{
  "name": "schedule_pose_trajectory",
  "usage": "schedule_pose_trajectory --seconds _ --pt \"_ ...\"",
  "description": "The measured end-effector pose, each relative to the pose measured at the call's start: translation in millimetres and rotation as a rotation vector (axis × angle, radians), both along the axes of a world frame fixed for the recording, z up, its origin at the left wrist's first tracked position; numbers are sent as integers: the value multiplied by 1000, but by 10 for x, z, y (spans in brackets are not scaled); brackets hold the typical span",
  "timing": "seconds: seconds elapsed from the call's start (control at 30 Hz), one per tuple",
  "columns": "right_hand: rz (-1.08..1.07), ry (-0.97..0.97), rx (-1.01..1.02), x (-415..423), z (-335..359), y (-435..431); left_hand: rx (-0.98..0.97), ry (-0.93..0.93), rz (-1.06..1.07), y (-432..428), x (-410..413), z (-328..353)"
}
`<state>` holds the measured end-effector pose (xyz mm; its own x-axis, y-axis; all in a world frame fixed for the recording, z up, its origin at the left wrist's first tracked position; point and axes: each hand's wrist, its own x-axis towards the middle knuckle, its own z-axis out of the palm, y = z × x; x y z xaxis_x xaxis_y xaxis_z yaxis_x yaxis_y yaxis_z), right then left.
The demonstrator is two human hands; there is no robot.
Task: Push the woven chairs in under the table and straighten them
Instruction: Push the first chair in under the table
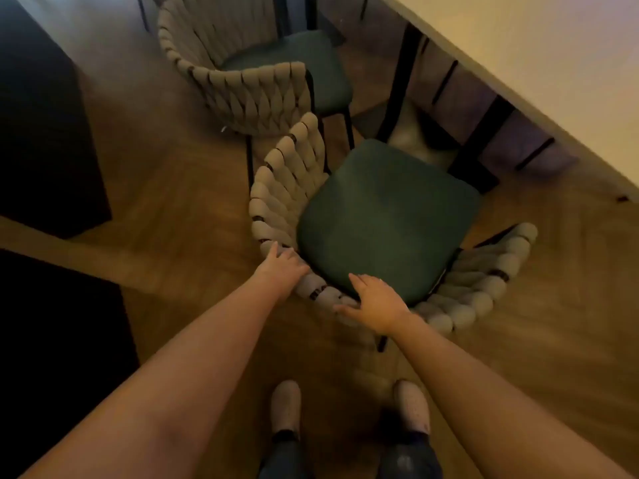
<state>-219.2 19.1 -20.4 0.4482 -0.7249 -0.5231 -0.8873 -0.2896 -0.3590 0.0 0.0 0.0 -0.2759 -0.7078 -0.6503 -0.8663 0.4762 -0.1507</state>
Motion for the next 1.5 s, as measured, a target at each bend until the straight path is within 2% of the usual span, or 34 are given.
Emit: schedule_pose_trajectory --seconds 0.1,0.27,0.5,0.8,1.0,1.5 --pt "-115 31 73 196 -110 217 -29 20 -91 -32 184 -35" --pt "-177 132 -111 249 -272 319 -56 13 -182 -256 357 -143" --pt "-160 82 -165 192 -333 295 2 -23 -251 -536 345 -269" --pt "-202 103 -150 -281 -323 -188 -31 66 -245 -1016 -65 -353" --pt "-191 108 -165 -503 -292 -514 3 28 -263 -1409 -337 -304" --pt "-215 147 -179 -680 -262 -1244 95 145 -392 -2310 -441 -307"
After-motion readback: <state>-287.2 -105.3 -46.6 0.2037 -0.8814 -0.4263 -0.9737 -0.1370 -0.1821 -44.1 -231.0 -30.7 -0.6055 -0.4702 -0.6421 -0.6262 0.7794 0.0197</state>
